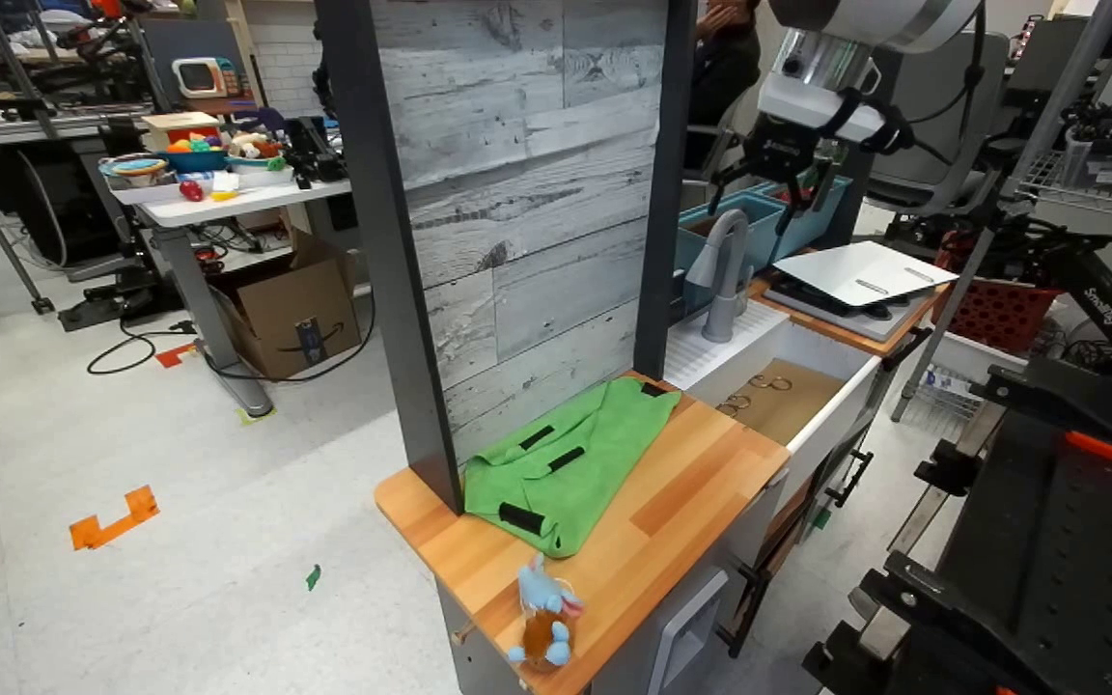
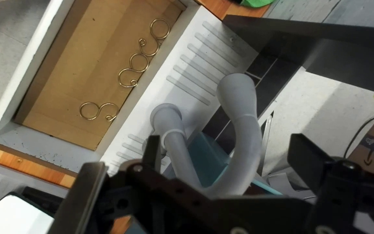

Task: Move the faucet to the center of the sink

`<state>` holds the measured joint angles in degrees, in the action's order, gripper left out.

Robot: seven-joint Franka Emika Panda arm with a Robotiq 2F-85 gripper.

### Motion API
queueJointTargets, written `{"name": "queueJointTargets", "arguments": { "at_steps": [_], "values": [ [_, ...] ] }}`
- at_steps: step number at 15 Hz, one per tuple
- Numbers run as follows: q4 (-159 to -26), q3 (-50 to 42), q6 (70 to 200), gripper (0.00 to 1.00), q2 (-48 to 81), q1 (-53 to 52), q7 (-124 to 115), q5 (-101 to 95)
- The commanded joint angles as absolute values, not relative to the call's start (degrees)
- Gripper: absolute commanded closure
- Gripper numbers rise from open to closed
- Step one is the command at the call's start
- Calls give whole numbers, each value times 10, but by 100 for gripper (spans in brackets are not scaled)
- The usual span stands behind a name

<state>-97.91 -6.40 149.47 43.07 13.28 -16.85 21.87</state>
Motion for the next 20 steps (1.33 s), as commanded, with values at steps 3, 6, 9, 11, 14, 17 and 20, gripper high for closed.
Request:
{"name": "queueJointTargets", "arguments": {
  "at_steps": [3,6,9,11,14,17,20],
  "values": [
    [-918,-34,1491,0,467,153,-175,253],
    [-898,-32,1482,0,480,156,-180,257],
    [-884,-33,1478,0,493,157,-186,255],
    [-876,-35,1473,0,502,156,-190,251],
    [-867,-39,1471,28,513,151,-191,244],
    [-863,-41,1456,51,518,150,-188,238],
    [-858,-48,1440,73,520,146,-191,231]
  ]
}}
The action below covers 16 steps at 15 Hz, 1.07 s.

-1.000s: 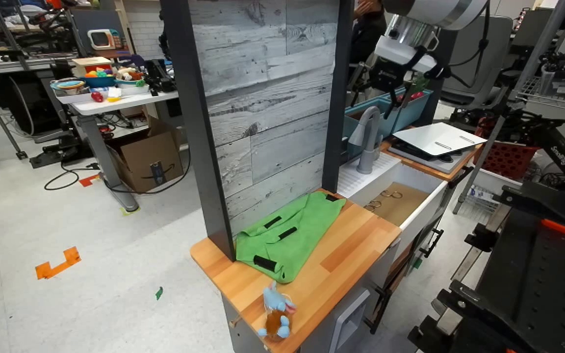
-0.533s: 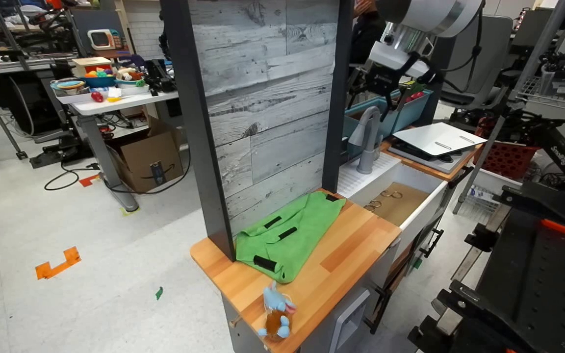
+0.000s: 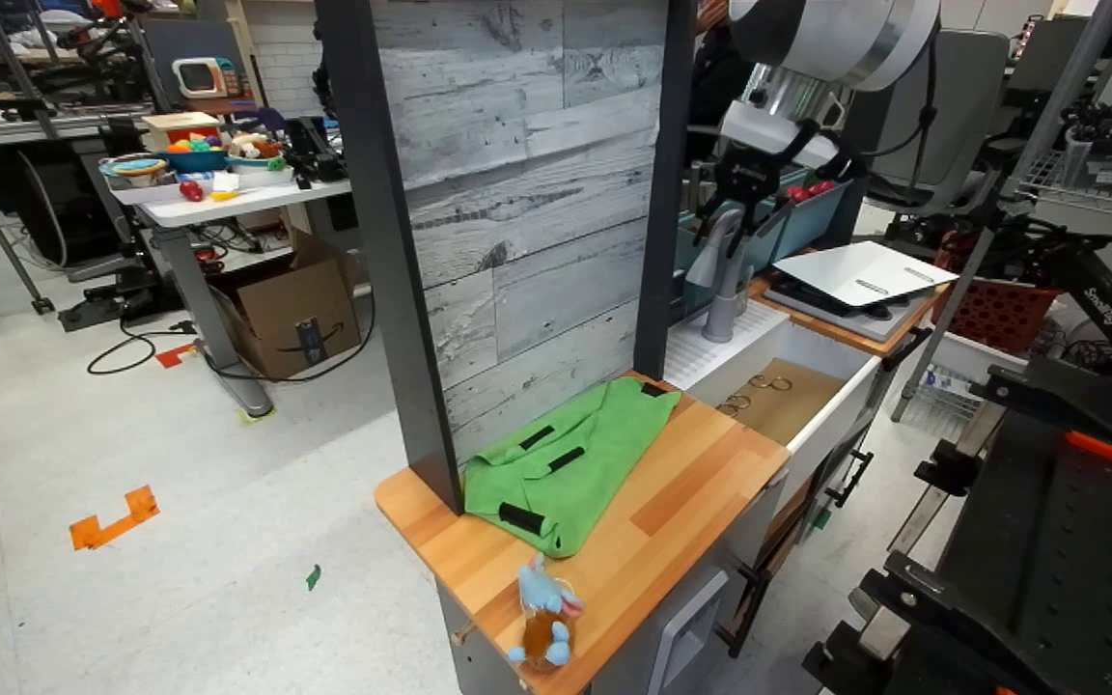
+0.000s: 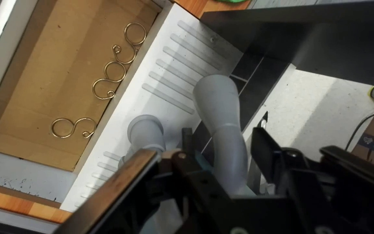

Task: Move the faucet to the center of the sink

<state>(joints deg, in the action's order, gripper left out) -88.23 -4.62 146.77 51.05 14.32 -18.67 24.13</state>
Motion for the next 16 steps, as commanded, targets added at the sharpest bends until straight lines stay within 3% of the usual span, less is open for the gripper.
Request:
{"name": "queueJointTargets", "arguments": {
  "at_steps": [1,3,16],
  "values": [
    [-858,-51,1435,81,519,145,-192,228],
    [-860,-58,1429,97,516,143,-192,222],
    [-857,-117,1313,94,503,113,-154,81]
  ]
}}
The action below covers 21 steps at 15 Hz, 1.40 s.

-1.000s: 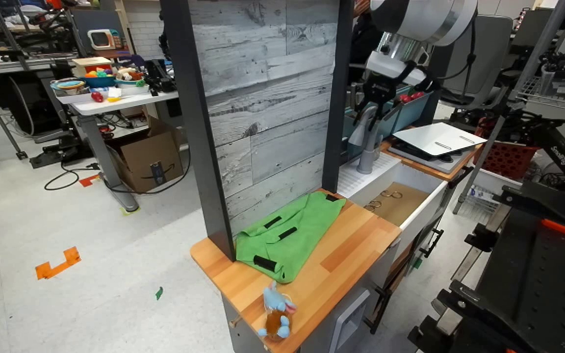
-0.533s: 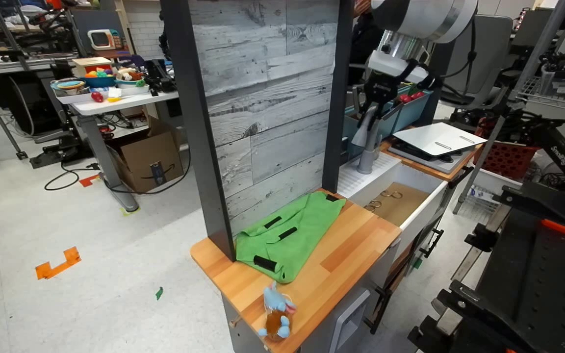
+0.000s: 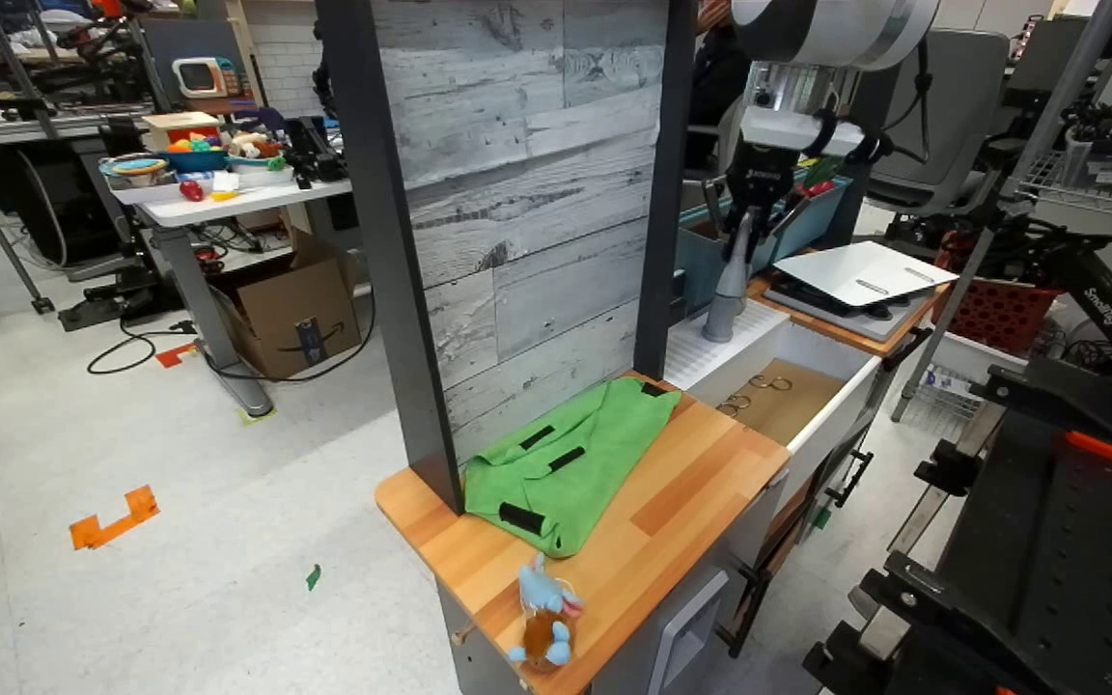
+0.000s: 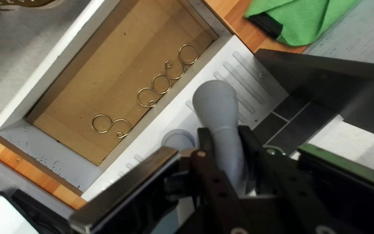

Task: Move the faucet to the center of the sink

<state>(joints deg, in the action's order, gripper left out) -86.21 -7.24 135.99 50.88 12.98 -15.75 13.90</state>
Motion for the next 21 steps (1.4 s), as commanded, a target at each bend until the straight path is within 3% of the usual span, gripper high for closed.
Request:
{"name": "queueJointTargets", "arguments": {
  "at_steps": [1,5,18,19,21],
  "values": [
    [-853,-124,1300,94,504,111,-153,67],
    [-833,-153,1243,94,515,108,-134,0],
    [-815,-176,1256,94,543,83,-93,-129],
    [-816,-170,1257,49,541,86,-88,-126],
    [-824,-166,1265,41,535,88,-83,-129]
  ]
}}
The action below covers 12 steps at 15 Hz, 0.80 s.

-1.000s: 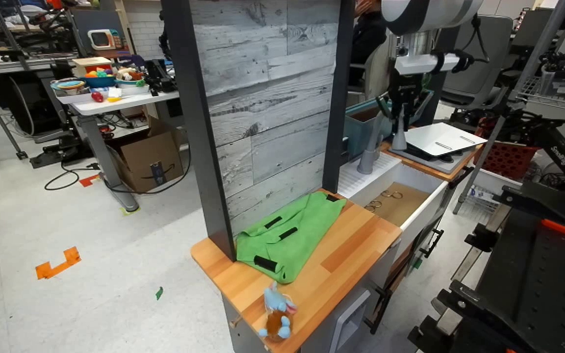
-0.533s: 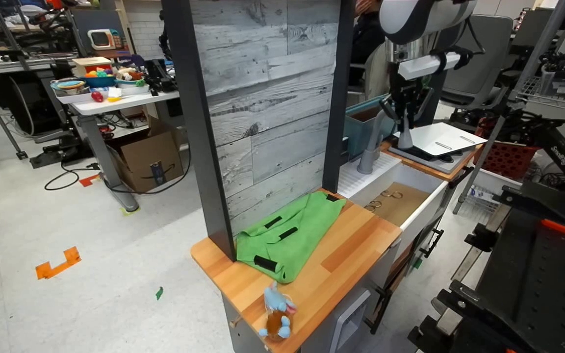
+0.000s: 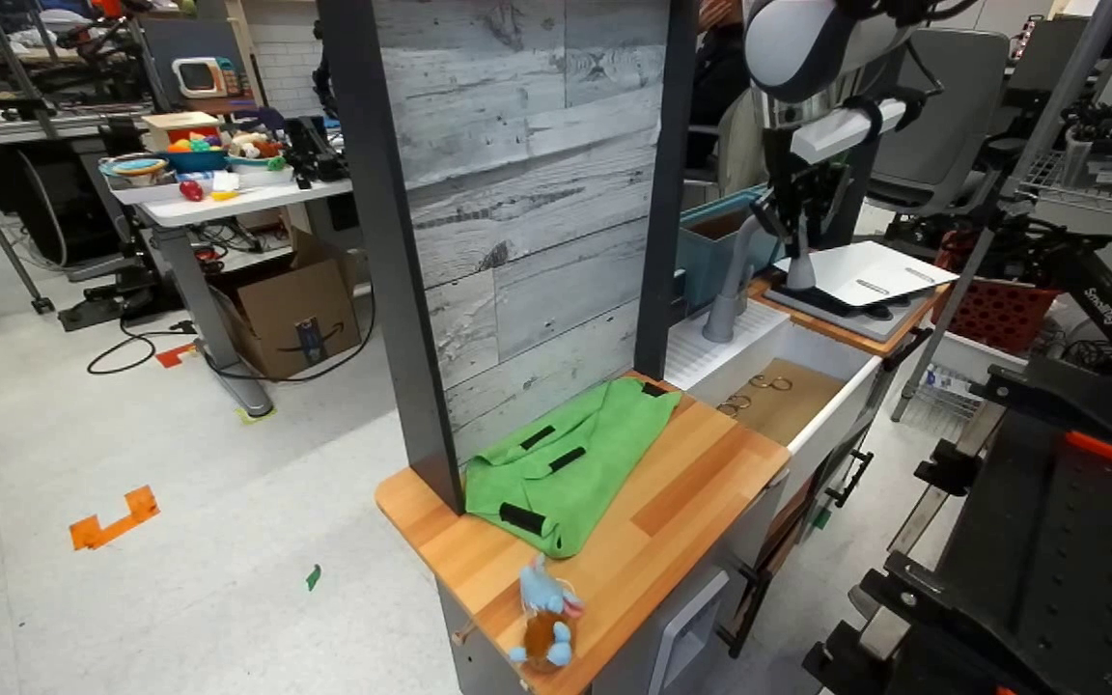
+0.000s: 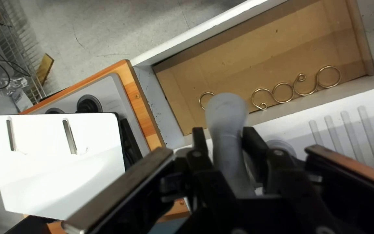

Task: Move the faucet to the center of the sink

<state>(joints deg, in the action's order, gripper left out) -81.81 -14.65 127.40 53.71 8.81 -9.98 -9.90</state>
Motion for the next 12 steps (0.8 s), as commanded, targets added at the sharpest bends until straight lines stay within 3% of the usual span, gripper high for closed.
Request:
{"name": "queueJointTargets", "arguments": {
  "at_steps": [1,6,12],
  "values": [
    [-828,-164,1267,33,531,89,-76,-130],
    [-903,-151,1307,0,491,79,-19,-153],
    [-1074,-133,1435,0,378,64,34,-190]
  ]
}}
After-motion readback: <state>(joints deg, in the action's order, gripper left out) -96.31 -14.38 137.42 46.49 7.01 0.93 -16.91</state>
